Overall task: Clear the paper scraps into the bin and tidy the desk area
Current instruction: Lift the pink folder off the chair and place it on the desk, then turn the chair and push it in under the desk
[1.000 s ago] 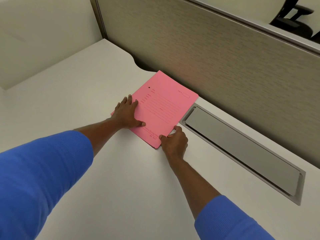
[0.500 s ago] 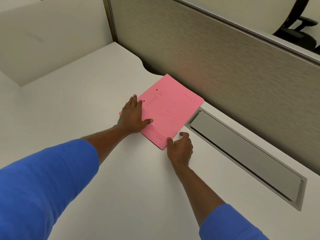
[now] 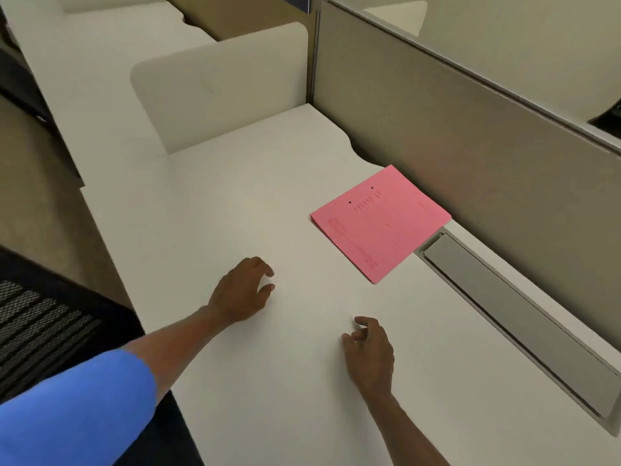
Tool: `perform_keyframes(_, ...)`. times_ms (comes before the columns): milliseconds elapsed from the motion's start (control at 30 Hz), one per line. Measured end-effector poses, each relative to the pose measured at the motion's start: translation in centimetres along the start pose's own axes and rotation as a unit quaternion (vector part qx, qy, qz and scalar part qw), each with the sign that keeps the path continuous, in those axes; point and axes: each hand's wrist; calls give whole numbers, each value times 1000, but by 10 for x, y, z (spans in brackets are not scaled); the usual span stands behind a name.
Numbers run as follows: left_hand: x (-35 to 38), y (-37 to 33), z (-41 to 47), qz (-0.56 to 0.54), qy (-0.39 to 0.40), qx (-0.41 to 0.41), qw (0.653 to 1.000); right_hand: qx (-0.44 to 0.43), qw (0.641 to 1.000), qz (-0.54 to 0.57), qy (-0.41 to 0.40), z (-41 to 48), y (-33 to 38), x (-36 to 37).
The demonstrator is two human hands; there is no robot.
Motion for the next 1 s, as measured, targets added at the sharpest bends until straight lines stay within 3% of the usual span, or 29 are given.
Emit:
perform_keyframes(167, -12, 33, -109, -48, 43, -90, 994, -28, 998, -27, 46, -77, -19, 25)
perform_keyframes(367, -17, 61, -240, -88, 40, -151, 984, -35, 996, -45, 69, -160, -44, 46)
perform_keyframes(800, -24, 94, -446, -121, 155, -194, 961, -43, 989, -95, 103, -315, -89, 80)
perform_keyframes(1000, -21, 104, -520, -121, 157, -220, 955, -49, 979, -139, 141, -371, -119, 97)
Point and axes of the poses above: each hand's wrist, its own z-axis towards the middle knuckle, its own x-axis out of the palm, y = z × x, and after that the axes turned 10 degrees about x, right-handed
